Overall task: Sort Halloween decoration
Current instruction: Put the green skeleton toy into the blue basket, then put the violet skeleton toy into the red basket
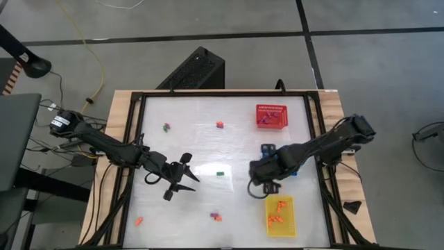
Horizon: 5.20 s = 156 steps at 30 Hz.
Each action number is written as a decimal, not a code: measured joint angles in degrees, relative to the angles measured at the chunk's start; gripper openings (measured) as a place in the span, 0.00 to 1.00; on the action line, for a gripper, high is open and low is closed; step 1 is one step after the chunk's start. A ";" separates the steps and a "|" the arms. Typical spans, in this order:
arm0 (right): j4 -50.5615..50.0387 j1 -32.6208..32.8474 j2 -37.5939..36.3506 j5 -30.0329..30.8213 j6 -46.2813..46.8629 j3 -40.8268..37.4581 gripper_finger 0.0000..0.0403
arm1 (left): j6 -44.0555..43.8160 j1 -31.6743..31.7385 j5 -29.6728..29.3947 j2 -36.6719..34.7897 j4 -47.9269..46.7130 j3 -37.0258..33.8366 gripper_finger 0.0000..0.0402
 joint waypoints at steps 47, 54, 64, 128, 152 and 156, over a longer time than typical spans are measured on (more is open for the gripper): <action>75.02 5.52 20.63 -4.49 -6.13 -6.63 0.51 | -5.33 -0.04 0.37 0.13 -7.41 -0.09 0.38; 58.24 4.57 30.39 -4.58 -6.16 7.34 0.51 | -5.40 -0.11 0.33 0.13 -7.16 -0.09 0.38; 57.57 3.35 32.43 -10.52 -5.09 9.48 0.51 | -5.03 -0.13 0.33 0.13 -7.27 -0.09 0.38; 33.64 0.51 16.23 1.18 -15.27 8.46 0.06 | -16.02 -12.57 -12.00 0.13 -10.75 -0.09 0.38; 32.37 -48.33 -9.53 15.16 -5.49 -22.27 0.10 | -12.89 -11.04 -12.17 0.11 -8.71 -0.09 0.38; 32.68 -50.74 -5.79 15.07 -5.43 -22.27 0.13 | -12.90 -11.04 -12.17 0.11 -8.23 -0.09 0.38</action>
